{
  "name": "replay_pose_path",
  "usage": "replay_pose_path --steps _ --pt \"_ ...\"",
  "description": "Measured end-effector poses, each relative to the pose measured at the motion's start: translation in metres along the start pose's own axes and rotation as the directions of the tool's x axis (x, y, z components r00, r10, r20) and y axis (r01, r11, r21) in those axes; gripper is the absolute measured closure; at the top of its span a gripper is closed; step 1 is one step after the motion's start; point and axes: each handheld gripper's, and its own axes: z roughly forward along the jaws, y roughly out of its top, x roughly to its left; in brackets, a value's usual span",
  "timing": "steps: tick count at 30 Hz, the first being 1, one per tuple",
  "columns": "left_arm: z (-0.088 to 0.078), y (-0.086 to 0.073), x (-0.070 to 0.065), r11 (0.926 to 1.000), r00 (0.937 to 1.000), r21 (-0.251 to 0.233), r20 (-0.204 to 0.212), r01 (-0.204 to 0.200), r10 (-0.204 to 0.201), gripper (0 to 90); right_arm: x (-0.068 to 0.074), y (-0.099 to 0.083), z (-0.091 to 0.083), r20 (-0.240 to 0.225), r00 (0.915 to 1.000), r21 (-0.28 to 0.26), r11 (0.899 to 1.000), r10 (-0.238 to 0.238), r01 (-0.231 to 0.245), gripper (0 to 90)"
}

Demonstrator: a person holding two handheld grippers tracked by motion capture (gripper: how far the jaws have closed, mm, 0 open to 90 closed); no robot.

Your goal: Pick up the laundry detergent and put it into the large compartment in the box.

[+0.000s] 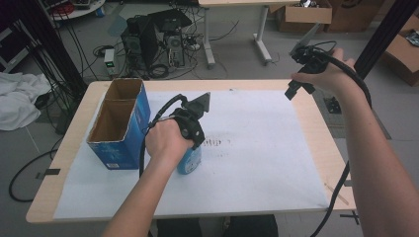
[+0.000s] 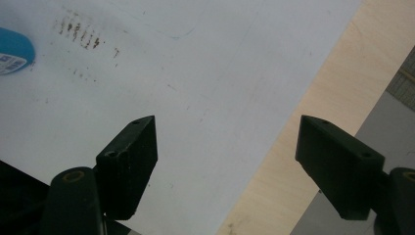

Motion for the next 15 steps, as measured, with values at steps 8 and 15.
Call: replay_pose_path --steps 8,15 --pt "-0.001 0.002 -0.001 0.9998 0.9999 0.014 -0.005 -0.013 0.013 37.6 0.000 0.001 -0.001 0.002 1.0000 -0.001 1.000 -0.006 0.006 24.2" --pt "-0.011 0.002 0.003 0.9999 1.0000 0.012 0.004 -0.008 0.008 37.7 -0.001 0.001 0.000 0.000 1.0000 0.004 1.000 -0.002 0.002 24.1"
